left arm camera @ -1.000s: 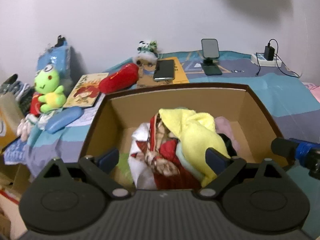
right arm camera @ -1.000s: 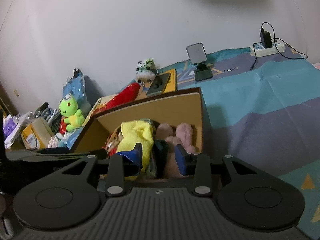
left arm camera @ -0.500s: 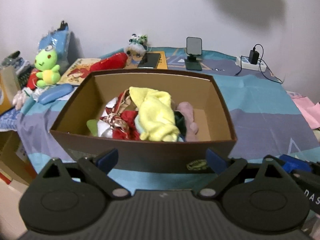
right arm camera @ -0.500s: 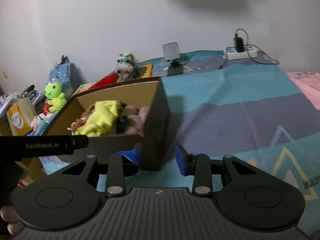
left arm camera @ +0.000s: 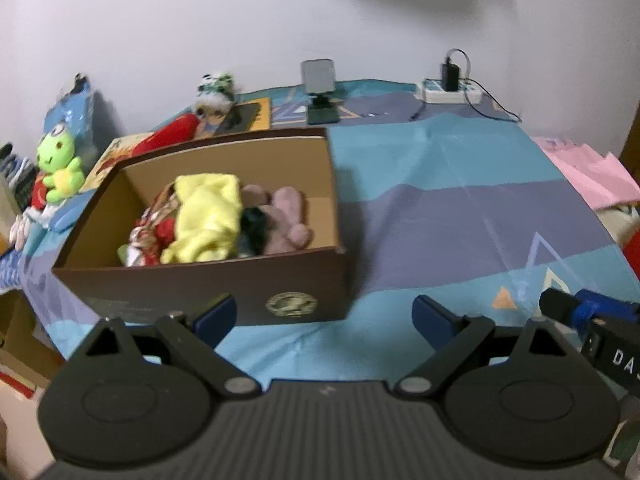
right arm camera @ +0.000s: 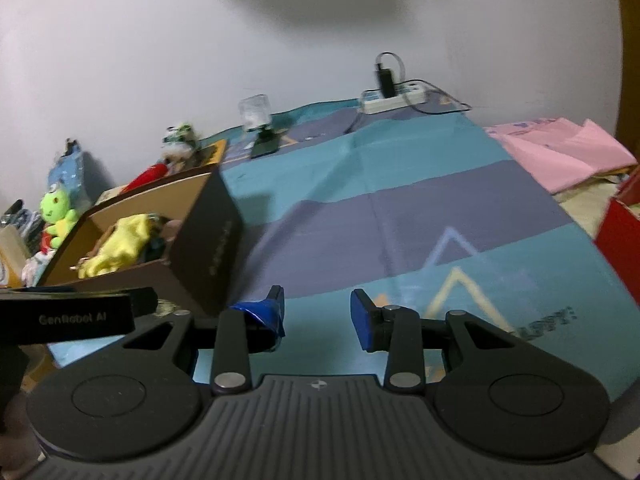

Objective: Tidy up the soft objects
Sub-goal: 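Pull the open right gripper back out of the brown box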

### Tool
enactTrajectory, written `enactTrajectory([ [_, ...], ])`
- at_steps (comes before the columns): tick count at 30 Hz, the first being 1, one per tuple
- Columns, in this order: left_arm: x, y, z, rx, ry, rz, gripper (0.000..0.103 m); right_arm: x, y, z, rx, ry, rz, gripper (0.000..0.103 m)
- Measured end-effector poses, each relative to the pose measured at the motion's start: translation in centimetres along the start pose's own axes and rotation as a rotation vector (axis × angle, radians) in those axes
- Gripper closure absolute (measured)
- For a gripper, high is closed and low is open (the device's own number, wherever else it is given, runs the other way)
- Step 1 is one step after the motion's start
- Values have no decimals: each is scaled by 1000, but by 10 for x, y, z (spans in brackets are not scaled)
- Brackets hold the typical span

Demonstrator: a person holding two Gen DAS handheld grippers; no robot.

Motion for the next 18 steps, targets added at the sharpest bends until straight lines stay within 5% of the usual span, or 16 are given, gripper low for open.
enactTrajectory([
  [7,8,2,-32,39,25,21,10,0,0,-29,-13,70,9,84],
  [18,22,6,-35,43,27,76,10,16,0,-40,-4,56,49,84],
])
Point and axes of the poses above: each gripper's, at about its wrist camera, not at the fingertips, and x roughly the way its jaws point, z to its left, y to its underside, the point moved 10 cm from there along x, roughly the way its jaws point, and after that the axes turned 3 degrees about -z, right-handed, at the moved point
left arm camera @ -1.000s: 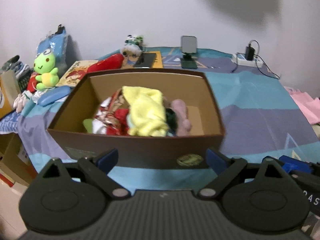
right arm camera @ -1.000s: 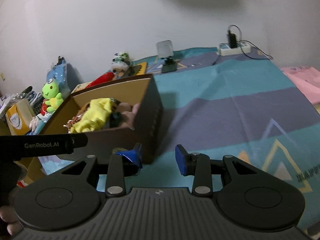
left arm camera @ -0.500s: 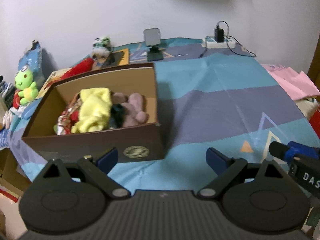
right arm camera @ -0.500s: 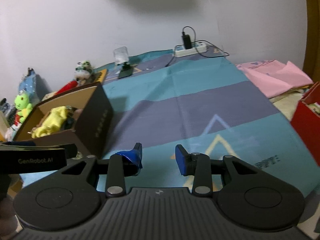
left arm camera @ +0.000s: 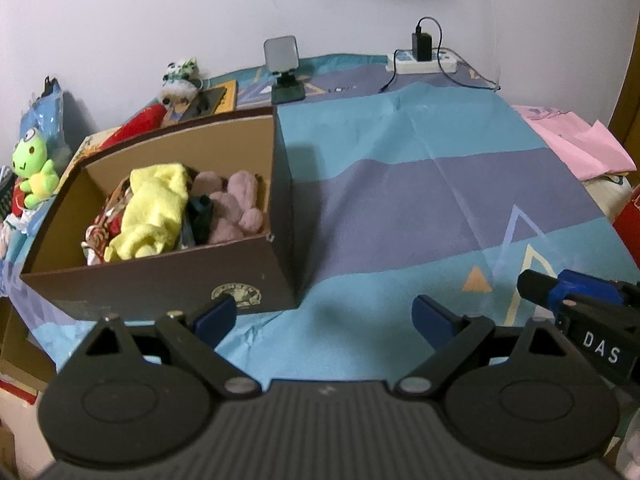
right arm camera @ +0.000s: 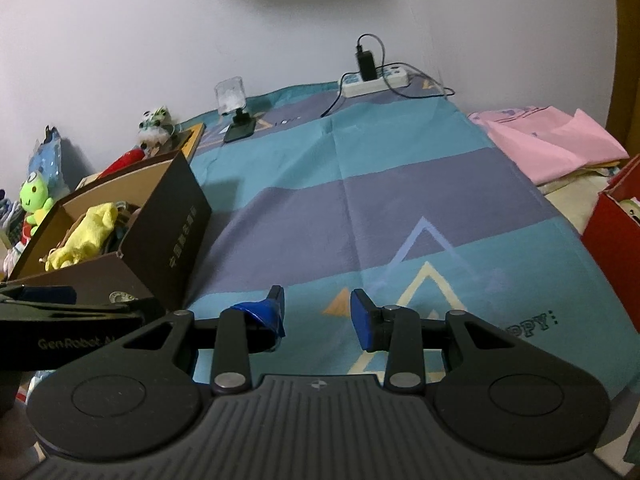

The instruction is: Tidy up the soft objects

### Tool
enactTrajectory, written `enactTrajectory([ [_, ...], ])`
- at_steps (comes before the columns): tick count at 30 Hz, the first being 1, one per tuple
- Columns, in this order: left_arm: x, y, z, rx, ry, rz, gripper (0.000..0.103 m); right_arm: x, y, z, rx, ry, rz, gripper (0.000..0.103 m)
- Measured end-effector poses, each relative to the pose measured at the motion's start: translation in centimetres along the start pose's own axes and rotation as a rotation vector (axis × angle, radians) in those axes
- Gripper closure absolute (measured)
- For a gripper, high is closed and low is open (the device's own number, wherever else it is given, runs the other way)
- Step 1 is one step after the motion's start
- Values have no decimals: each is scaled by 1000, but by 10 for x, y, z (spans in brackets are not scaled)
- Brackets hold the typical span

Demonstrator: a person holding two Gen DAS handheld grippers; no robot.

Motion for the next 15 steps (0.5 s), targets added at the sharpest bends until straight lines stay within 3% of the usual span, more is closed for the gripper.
enactTrajectory([
  [8,13,10,42,-50,-25,57,10,16,1,31,-34,-47,49,84],
  [15,16,12,96,-124,-60,72,10,30,5,85,-88,-117,103,84],
])
Point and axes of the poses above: each gripper's, at about its wrist camera, not at the fingertips, and x roughly the way its jaws point, z to its left, y to its underside, the point moved 10 cm from there along x, roughly the way its jaws point, and after that the axes turned 3 degrees about -z, right-handed, at the moved point
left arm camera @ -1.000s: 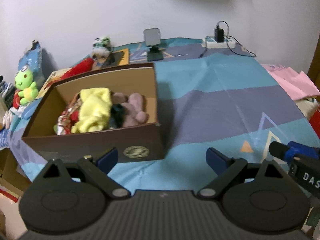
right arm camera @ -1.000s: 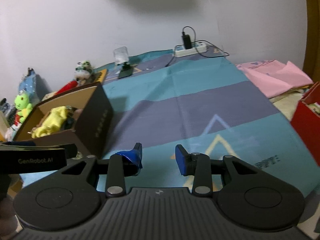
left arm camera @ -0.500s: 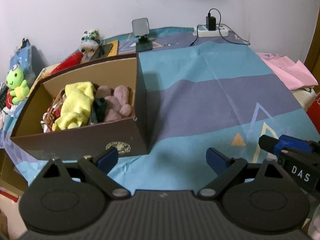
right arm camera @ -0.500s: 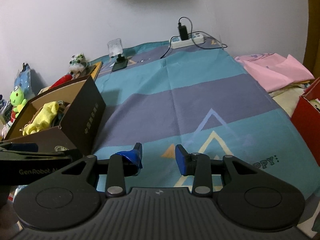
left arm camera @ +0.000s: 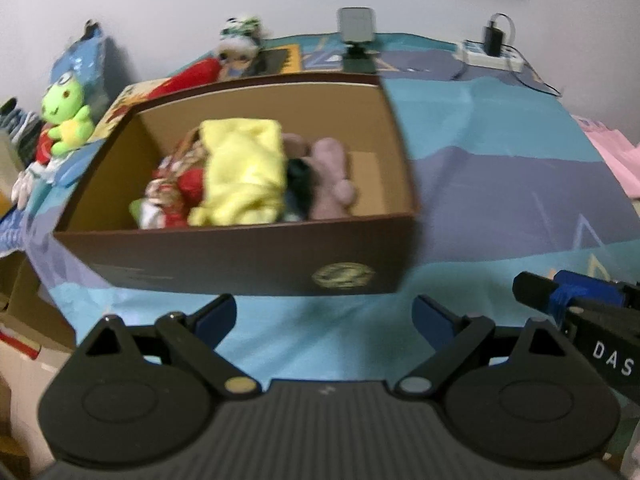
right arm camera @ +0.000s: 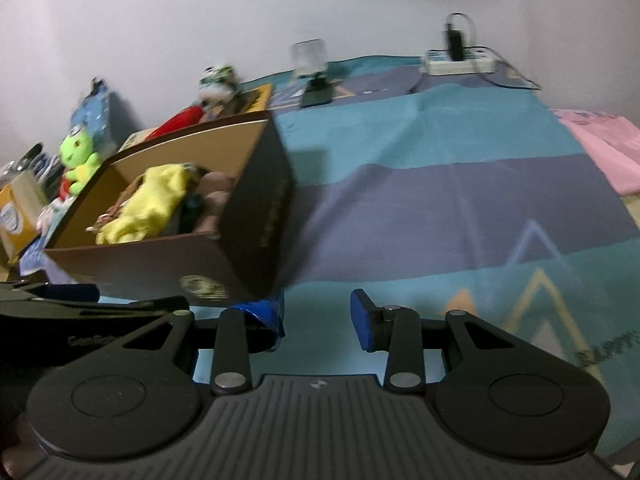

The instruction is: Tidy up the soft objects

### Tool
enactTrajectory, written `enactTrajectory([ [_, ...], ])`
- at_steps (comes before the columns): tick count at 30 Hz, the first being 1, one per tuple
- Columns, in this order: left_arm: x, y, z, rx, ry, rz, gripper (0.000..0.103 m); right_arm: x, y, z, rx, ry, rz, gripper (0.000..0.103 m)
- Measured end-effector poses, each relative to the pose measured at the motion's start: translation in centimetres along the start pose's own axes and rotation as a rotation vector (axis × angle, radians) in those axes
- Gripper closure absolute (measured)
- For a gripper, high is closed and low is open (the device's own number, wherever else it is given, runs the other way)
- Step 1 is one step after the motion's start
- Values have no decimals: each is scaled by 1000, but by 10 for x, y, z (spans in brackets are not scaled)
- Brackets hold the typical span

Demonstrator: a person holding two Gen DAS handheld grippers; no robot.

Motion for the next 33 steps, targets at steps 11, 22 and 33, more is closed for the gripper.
enactTrajectory([
  [11,0,-16,75,-27,-40,-8,10,23,-15,82,-73,-90,26,84],
  [22,1,-49,132,-23,-39,-77,10,35,-35,142,-89,-104,-38,84],
  [33,26,-78,149,44,-30,-123,10,62,-63,151,-43,12,-167,84],
])
Point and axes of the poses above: each gripper's, at about its wrist camera, not at the fingertips, and x roughly the way its jaws point, z to its left, y to its underside, the point moved 10 cm from there along x, roughly the way its jaws point, and after that the axes turned 3 degrees about -z, right-handed, at the moved point
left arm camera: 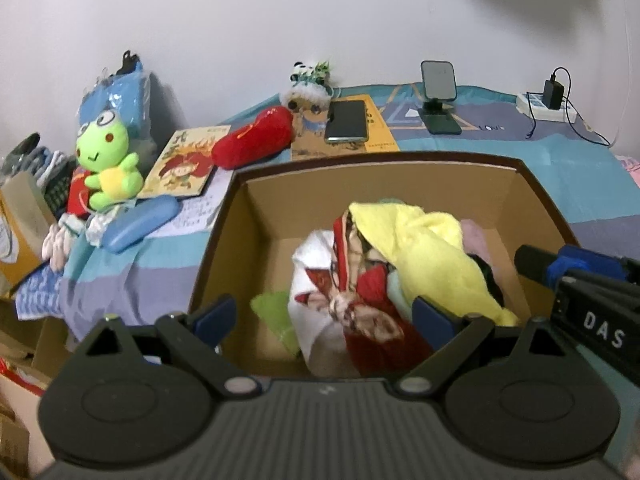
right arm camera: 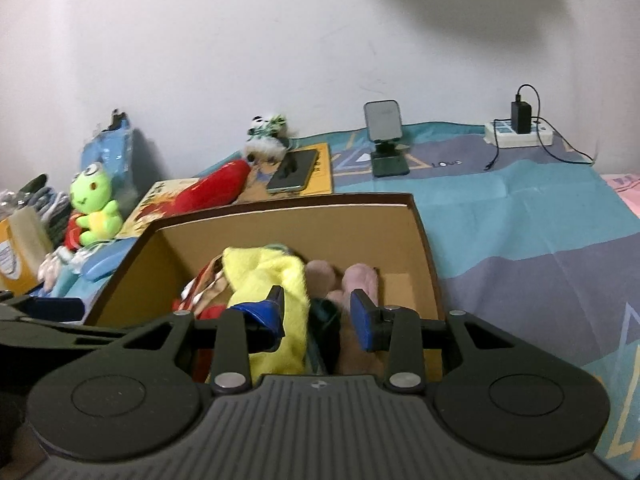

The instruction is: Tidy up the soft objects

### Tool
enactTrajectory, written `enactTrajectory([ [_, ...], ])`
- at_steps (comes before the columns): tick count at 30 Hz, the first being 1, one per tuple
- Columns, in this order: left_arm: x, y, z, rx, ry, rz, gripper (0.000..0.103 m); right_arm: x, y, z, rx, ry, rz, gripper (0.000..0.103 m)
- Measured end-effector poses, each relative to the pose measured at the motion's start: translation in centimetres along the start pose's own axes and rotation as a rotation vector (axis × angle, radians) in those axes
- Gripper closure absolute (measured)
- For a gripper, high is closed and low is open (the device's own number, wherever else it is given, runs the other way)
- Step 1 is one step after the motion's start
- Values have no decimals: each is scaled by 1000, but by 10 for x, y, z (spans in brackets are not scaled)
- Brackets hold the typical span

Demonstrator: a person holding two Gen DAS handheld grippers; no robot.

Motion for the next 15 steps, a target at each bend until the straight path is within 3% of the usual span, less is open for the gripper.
enactTrajectory([
  [8,35,-12,7,-6,-23,8,10,31,-8,0,-33,52,-44,83],
  [15,66,-19,11,-9,-44,8,10,64,-12,-8,-44,57,-21,84],
])
Point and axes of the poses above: each gripper's, at about its wrist camera, not at the fingertips, and x roughly the way its jaws point, z to its left, y to its underside, the point moved 10 cm from there along x, roughly the way its jaws point, and after that the axes turned 3 degrees about -z, right-handed, at the moved point
